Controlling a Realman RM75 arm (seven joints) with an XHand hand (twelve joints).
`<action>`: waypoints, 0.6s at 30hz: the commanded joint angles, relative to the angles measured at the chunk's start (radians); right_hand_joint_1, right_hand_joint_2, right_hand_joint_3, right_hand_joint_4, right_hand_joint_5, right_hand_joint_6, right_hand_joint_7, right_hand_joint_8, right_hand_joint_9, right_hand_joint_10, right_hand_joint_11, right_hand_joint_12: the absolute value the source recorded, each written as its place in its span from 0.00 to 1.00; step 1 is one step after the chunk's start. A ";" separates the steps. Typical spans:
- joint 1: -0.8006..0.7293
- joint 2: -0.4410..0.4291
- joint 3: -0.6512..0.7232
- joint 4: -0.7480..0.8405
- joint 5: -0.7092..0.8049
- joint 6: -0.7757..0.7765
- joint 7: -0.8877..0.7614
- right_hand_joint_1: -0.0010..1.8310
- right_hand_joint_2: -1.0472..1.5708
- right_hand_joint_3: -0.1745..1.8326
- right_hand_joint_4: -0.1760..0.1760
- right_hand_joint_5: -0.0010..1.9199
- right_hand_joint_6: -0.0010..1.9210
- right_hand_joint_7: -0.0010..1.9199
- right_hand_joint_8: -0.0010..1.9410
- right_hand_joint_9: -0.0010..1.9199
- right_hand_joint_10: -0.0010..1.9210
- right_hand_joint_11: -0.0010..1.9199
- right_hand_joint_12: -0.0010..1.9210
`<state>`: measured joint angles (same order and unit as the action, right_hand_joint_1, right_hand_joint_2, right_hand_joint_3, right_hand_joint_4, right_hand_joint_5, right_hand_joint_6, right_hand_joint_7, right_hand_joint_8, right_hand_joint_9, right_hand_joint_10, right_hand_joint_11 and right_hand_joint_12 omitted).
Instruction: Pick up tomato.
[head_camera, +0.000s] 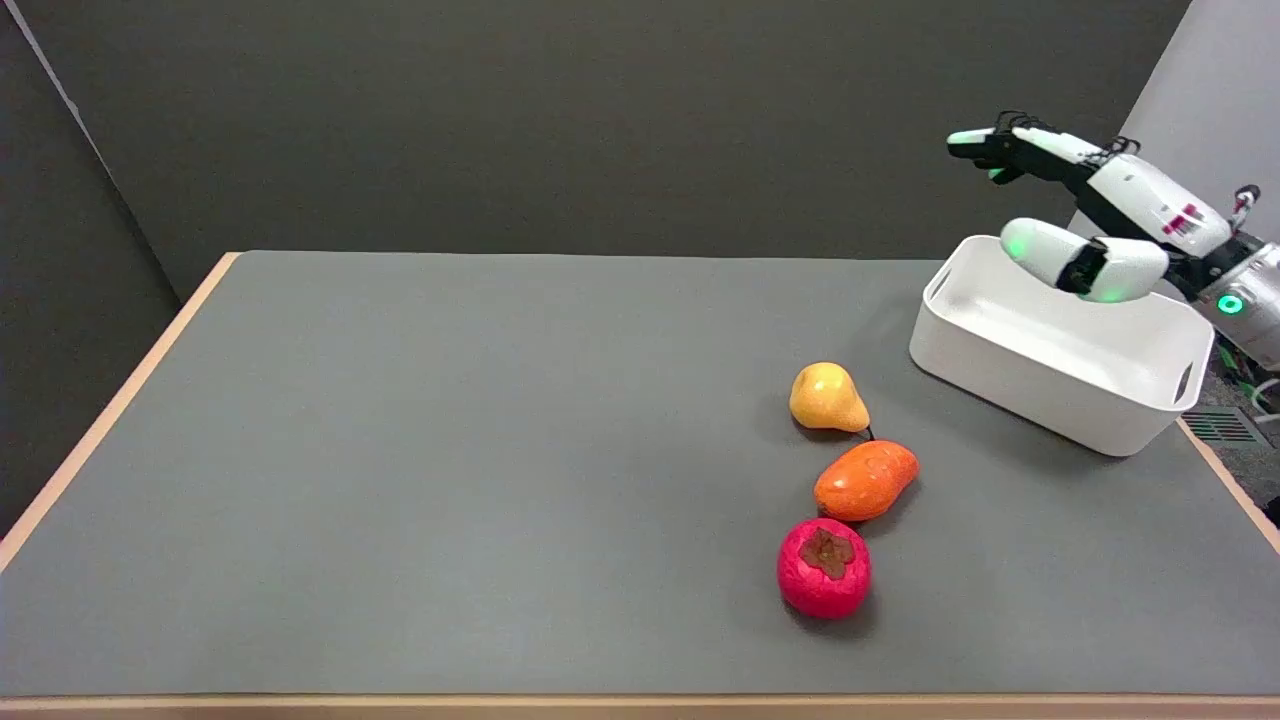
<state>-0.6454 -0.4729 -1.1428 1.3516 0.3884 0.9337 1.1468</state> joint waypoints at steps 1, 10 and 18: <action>-0.126 -0.073 0.133 -0.047 -0.048 0.145 0.070 0.02 0.64 0.62 0.98 0.09 0.25 0.14 0.20 0.13 0.31 0.11 0.58; -0.174 -0.120 0.130 -0.076 -0.090 0.217 0.138 0.04 0.65 0.60 0.97 0.11 0.25 0.16 0.21 0.14 0.32 0.11 0.62; -0.170 -0.174 0.082 -0.066 -0.130 0.236 0.140 0.12 0.65 0.61 0.96 0.11 0.27 0.15 0.22 0.14 0.33 0.12 0.60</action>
<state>-0.7678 -0.5550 -1.0438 1.3024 0.3273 1.0857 1.2307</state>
